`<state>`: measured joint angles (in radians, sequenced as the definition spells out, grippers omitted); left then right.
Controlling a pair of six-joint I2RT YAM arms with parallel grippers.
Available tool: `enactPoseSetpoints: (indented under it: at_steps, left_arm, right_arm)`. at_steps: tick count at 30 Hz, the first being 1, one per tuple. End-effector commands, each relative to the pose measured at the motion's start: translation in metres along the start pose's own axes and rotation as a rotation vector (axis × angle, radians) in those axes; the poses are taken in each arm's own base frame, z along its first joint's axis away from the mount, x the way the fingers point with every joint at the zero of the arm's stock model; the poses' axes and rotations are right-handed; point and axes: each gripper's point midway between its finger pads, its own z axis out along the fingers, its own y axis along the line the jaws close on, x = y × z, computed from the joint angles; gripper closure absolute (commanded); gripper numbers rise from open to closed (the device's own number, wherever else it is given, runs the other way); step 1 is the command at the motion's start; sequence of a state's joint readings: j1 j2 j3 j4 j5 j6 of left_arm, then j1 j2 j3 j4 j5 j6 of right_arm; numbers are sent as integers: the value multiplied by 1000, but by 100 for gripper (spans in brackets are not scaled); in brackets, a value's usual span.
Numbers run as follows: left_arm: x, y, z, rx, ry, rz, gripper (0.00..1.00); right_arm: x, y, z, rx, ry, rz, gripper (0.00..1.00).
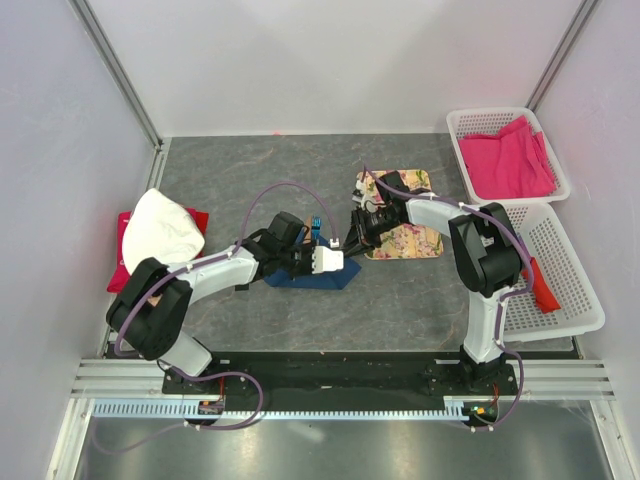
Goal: Place the utensils on the paper napkin and roll it up
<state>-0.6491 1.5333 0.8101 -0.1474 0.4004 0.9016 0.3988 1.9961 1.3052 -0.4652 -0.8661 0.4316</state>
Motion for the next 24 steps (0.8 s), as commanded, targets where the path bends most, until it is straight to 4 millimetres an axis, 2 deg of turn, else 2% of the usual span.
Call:
enactPoseSetpoints:
  at_steps: [1,4,11,15,24]
  left_arm:
    - [-4,12,2,-46,-28,15,98]
    - [-2,14,3,-59,-22,13,98]
    - [9,15,7,-79,9,6,98]
    - [15,14,9,-80,24,-3,98]
    - [15,17,10,-90,21,-14,98]
  right_arm:
    - [4,23,0,-74,8,-30,83]
    - [17,27,9,-79,44,-37,86]
    - [40,23,28,-63,115,-19,86]
    - [42,20,34,-49,124,-12,87]
    - [52,15,52,-20,152,-11,87]
